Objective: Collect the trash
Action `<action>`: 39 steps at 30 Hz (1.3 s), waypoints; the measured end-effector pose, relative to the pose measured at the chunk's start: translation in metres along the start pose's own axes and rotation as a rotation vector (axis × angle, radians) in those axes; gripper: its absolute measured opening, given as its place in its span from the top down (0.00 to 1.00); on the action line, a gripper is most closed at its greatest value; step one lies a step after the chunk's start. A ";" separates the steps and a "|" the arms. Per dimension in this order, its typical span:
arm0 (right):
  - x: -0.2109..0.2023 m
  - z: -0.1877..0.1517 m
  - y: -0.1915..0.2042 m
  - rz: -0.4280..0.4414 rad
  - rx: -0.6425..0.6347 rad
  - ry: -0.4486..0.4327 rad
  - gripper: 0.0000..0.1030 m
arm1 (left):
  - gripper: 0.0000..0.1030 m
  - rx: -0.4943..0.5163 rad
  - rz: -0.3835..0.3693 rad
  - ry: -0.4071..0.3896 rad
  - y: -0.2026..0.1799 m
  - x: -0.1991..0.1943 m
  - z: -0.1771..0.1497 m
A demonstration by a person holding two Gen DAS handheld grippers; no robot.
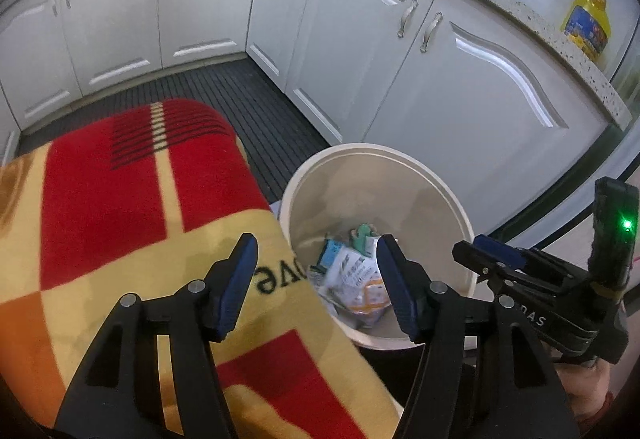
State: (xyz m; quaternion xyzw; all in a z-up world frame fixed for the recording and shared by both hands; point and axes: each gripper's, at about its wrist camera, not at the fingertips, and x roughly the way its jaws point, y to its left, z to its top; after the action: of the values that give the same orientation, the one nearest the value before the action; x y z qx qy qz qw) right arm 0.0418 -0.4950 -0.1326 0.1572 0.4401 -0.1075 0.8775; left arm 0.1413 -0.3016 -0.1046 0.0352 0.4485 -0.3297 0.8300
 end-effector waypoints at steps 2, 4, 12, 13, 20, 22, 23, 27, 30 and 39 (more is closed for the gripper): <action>-0.004 -0.002 0.004 0.001 -0.007 -0.015 0.57 | 0.41 0.010 0.016 -0.016 0.000 -0.005 -0.002; -0.009 -0.005 0.010 -0.006 -0.016 -0.030 0.56 | 0.41 0.022 0.039 -0.036 -0.001 -0.011 -0.004; -0.027 -0.014 0.043 0.006 -0.057 -0.079 0.36 | 0.41 0.016 0.098 -0.120 0.012 -0.048 -0.020; -0.032 -0.016 0.049 0.010 -0.064 -0.096 0.35 | 0.41 0.011 0.101 -0.129 0.014 -0.054 -0.022; -0.054 -0.020 0.078 0.026 -0.084 -0.141 0.32 | 0.41 0.008 0.159 -0.201 0.023 -0.091 -0.036; -0.062 -0.022 0.084 0.016 -0.088 -0.162 0.27 | 0.41 0.017 0.175 -0.223 0.021 -0.100 -0.038; -0.066 -0.025 0.085 0.012 -0.088 -0.170 0.26 | 0.41 0.024 0.179 -0.231 0.020 -0.105 -0.040; -0.083 -0.028 0.089 -0.013 -0.091 -0.205 0.25 | 0.41 0.045 0.169 -0.271 0.010 -0.121 -0.044; -0.098 -0.029 0.088 -0.033 -0.086 -0.234 0.20 | 0.28 0.053 0.150 -0.305 0.003 -0.130 -0.045; -0.143 -0.035 0.084 -0.089 -0.070 -0.328 0.14 | 0.18 0.070 0.105 -0.376 -0.013 -0.157 -0.046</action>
State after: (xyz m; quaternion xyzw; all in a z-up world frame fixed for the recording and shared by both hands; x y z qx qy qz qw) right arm -0.0407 -0.3975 -0.0218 0.0874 0.3010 -0.1550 0.9369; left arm 0.0408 -0.2141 -0.0086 0.0251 0.2712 -0.3018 0.9136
